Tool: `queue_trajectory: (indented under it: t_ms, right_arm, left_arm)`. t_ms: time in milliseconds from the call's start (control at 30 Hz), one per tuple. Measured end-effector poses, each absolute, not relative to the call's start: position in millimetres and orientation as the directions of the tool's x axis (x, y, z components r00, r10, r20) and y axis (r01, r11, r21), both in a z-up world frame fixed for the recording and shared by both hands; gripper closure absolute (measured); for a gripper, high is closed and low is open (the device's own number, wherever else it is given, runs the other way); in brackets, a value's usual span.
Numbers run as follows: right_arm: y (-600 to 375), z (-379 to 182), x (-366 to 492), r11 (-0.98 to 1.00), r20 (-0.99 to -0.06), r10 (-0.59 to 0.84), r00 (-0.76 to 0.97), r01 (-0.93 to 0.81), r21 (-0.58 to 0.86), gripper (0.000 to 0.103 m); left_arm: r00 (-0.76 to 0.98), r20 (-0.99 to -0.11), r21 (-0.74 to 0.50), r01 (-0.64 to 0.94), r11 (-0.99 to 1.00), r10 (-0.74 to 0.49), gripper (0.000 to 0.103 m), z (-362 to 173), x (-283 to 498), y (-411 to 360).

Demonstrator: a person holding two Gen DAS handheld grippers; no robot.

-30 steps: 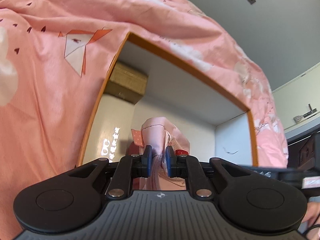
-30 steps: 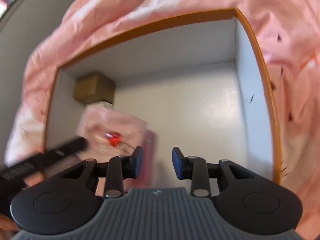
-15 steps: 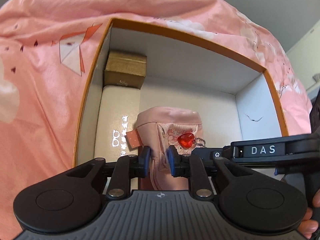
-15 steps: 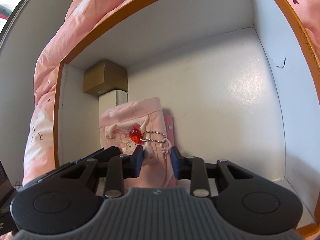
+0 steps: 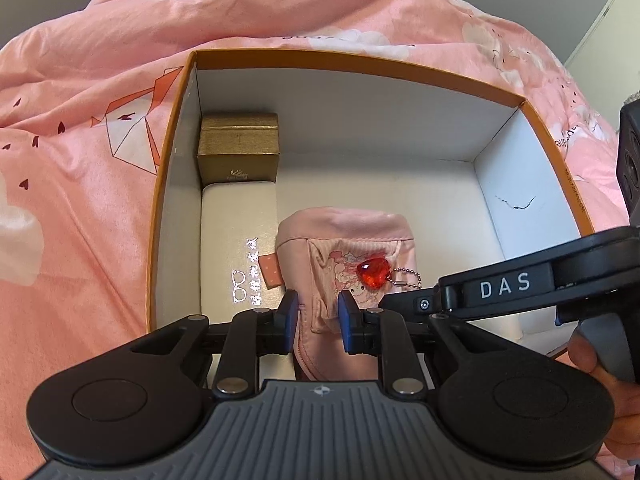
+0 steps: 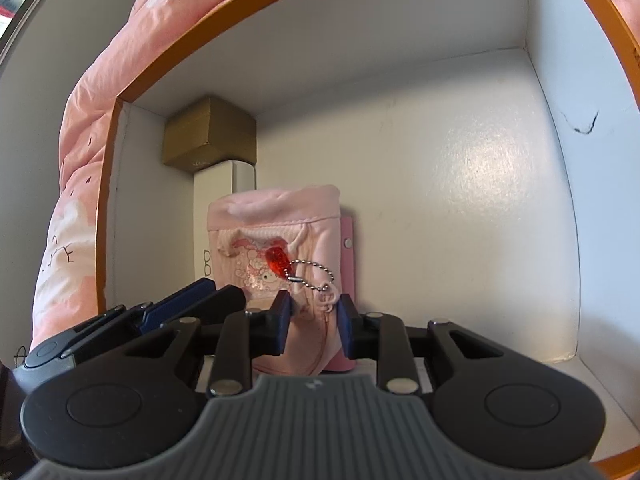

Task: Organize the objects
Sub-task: 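Lower the pink pouch into the box with the left tool while the right tool releases, then withdraw both tools from the orange box toward the plush toys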

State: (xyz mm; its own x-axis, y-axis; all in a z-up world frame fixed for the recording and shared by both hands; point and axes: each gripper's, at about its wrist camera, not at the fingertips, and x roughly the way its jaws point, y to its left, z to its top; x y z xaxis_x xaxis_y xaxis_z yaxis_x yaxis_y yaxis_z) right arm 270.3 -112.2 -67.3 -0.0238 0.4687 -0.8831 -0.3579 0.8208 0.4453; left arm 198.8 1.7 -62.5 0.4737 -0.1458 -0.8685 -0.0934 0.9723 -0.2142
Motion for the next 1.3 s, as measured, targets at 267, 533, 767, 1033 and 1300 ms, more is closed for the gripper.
queue_trajectory:
  t_ms: [267,533,767,1033,1300]
  right_arm:
    - [-122,-33,252,0.810,-0.876,0.471,0.102,-0.445,0.383,0.067]
    - [-153,15,201,0.789,-0.824,0.501,0.266,-0.532,0.308,0.067]
    - [-186,35,154,0.785,-0.808,0.504,0.306,-0.552,0.280,0.067]
    - [-217,17,118,0.820,-0.859,0.436,0.270,-0.512,0.255,0.067]
    - [-246,-6,99,0.863,-0.905,0.347,0.248,-0.462,0.204,0.079]
  left_arm:
    - [0.540,-0.819,-0.265,-0.056,0.963,-0.194,0.079,-34,176,3]
    - [0.559,-0.786,-0.297,0.031,0.954,-0.263,0.079,1,131,-12]
    - [0.472,-0.818,-0.340,0.065,0.938,-0.329,0.079,-2,94,-23]
    - [0.336,-0.848,-0.422,0.038,0.906,-0.409,0.072,-25,71,-26]
    - [0.220,-0.840,-0.506,0.006,0.862,-0.495,0.055,-44,52,-23]
